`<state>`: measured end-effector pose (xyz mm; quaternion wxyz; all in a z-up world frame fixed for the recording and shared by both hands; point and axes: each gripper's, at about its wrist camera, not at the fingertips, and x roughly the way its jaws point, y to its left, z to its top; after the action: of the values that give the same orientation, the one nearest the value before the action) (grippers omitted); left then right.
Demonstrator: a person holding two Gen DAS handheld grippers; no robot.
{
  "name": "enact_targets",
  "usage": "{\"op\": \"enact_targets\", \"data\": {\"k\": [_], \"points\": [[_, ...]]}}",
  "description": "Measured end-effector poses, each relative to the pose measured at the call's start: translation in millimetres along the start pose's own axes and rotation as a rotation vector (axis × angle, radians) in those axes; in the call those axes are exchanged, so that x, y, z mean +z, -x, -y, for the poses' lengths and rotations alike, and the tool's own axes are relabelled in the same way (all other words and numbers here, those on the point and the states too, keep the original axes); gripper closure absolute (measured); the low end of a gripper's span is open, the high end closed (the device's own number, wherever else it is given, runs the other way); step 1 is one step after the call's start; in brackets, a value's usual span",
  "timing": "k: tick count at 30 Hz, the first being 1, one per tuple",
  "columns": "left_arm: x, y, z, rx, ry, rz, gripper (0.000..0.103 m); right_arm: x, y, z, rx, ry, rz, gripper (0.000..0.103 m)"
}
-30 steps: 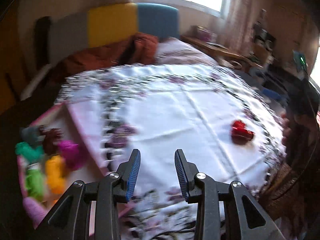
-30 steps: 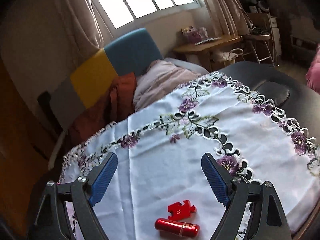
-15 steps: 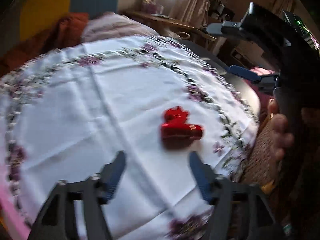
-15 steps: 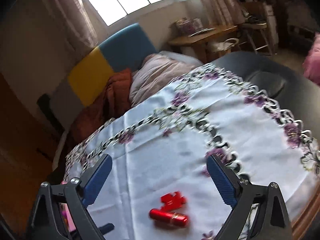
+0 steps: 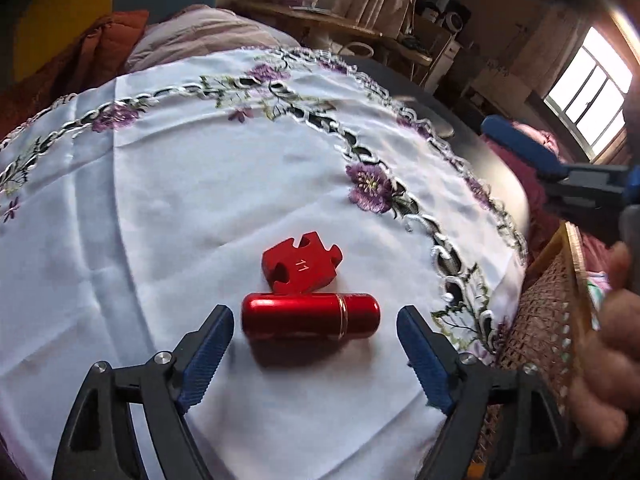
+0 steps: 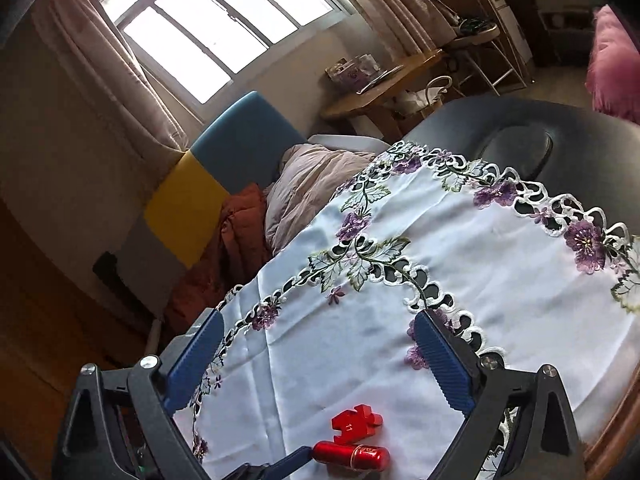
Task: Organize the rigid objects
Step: 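Close the left gripper around the red cylinder and lift it, then grasp the red puzzle piece with the right gripper while the left holds the cylinder, then carry the red cylinder into the tray and open the left gripper while the right holds the puzzle piece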
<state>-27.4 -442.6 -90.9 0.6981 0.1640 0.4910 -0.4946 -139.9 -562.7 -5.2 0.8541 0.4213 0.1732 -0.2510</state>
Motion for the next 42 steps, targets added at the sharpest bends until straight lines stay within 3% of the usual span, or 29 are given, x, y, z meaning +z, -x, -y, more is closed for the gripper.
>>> {"op": "enact_targets", "data": {"k": [2,4,7,11,18,23,26,27,33,34,39,42], "points": [[0,-5,-1,0.011,0.006,-0.003,0.018,0,0,0,0.0,0.001,-0.002,0.006],[0,-5,-1,0.032,-0.001,0.016,0.026,0,-1,0,-0.002,0.003,-0.006,0.006],[-6,1,-6,0.011,-0.009,0.027,0.026,0,-2,-1,-0.007,0.003,-0.013,0.006],[-23,22,-26,0.046,0.014,0.046,0.026,0,-11,-1,-0.015,0.004,-0.071,0.005],[-58,68,-66,0.179,0.064,0.106,0.026,-9,-51,-4,-0.091,0.027,-0.338,0.005],[-85,84,-95,0.258,0.133,0.138,0.026,-31,-90,-24,-0.189,0.195,-0.552,0.005],[-93,85,-107,0.248,0.159,0.154,0.026,-48,-110,-33,-0.253,0.296,-0.648,0.005],[-94,86,-108,0.249,0.157,0.161,0.026,-55,-116,-36,-0.276,0.326,-0.669,0.007],[-100,83,-105,0.269,0.127,0.184,0.026,-75,-135,-35,-0.376,0.408,-0.724,0.037],[-100,82,-105,0.27,0.125,0.19,0.026,-79,-134,-38,-0.403,0.466,-0.708,0.056],[-103,83,-106,0.263,0.131,0.21,0.026,-88,-128,-60,-0.363,0.563,-0.692,0.057],[-104,85,-106,0.266,0.133,0.211,0.026,-91,-127,-80,-0.22,0.543,-0.661,0.057]]}}
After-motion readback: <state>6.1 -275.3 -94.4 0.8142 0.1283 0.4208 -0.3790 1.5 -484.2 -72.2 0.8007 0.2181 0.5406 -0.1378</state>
